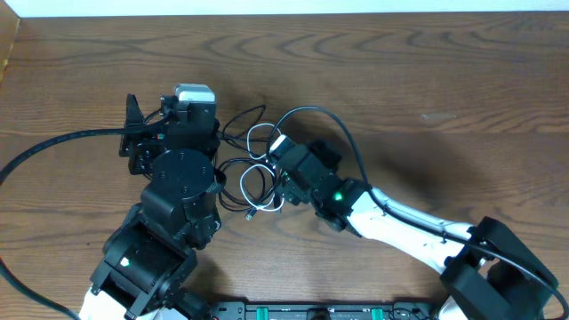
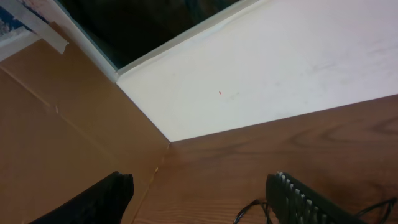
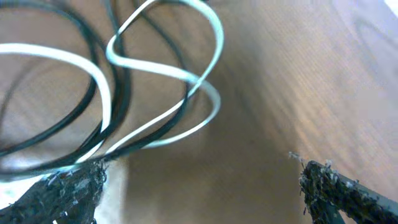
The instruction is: Untangle cables
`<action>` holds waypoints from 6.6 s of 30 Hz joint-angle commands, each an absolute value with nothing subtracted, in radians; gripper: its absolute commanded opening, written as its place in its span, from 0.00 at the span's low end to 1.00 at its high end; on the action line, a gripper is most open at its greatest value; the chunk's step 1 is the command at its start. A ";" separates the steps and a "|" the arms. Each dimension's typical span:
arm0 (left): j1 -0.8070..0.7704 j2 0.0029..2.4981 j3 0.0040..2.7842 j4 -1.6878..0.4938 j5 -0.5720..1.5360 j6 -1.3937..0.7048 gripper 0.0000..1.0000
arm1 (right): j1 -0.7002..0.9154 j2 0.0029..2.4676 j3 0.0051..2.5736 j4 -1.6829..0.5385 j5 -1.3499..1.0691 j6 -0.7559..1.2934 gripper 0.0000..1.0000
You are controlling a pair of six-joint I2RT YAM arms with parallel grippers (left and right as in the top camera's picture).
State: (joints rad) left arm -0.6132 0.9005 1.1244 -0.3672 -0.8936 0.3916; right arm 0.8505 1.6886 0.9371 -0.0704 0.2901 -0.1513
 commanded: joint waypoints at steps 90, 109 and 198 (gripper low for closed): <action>-0.612 0.894 1.148 -0.385 -0.906 0.375 0.74 | 0.817 1.799 0.946 -0.097 0.019 0.210 0.64; -0.612 0.894 1.148 -0.385 -0.906 0.375 0.74 | 0.817 1.808 0.946 -0.093 0.054 0.213 0.69; -0.612 0.919 1.147 -0.422 -0.749 0.326 0.74 | 0.746 0.728 1.113 -0.464 0.703 -0.102 0.01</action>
